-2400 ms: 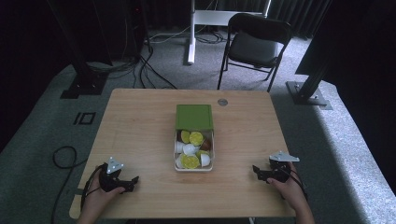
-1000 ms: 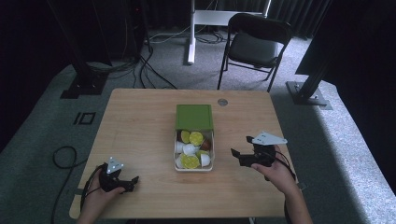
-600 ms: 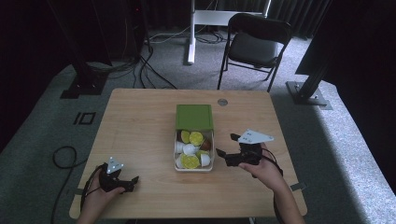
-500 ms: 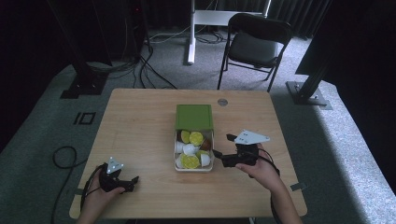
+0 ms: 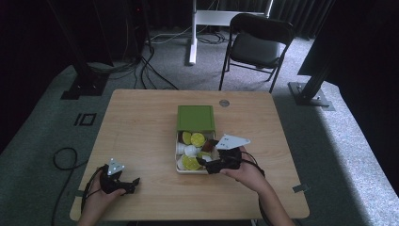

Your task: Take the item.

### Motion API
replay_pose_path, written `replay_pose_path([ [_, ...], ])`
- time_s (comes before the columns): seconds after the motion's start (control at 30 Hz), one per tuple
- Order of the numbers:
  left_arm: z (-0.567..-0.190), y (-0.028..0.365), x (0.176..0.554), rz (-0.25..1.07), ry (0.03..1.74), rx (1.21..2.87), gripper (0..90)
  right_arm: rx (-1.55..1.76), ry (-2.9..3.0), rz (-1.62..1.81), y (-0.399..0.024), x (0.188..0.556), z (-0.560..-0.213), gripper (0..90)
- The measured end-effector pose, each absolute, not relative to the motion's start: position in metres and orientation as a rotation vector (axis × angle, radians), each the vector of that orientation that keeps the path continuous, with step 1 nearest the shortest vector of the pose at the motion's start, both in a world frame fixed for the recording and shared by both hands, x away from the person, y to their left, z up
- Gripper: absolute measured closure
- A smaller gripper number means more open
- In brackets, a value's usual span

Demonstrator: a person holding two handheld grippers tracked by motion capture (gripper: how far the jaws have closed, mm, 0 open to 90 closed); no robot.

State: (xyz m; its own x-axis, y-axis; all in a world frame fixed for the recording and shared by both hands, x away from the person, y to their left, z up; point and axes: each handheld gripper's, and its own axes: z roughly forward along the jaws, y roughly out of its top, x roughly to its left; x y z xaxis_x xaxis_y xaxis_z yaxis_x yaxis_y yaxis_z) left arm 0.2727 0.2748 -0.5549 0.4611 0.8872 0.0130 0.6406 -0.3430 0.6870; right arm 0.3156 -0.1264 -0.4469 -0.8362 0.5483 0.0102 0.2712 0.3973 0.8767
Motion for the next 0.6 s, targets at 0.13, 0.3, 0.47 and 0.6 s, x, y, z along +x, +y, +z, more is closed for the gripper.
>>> replay_pose_path([
  [0.13,-0.555,0.275,0.273,0.52,1.267,2.098,2.1,0.709,2.397,1.401,-0.117,0.315,-0.451,19.5],
  [0.3,-0.555,0.275,0.273,0.524,1.265,2.097,2.1,0.722,2.4,1.385,-0.107,0.311,-0.46,31.4],
  [0.47,-0.555,0.275,0.273,0.522,1.266,2.096,2.1,0.75,2.412,1.342,-0.1,0.308,-0.47,42.9],
  [0.6,-0.555,0.275,0.273,0.522,1.267,2.094,2.1,0.747,2.39,1.284,-0.094,0.305,-0.476,49.3],
])
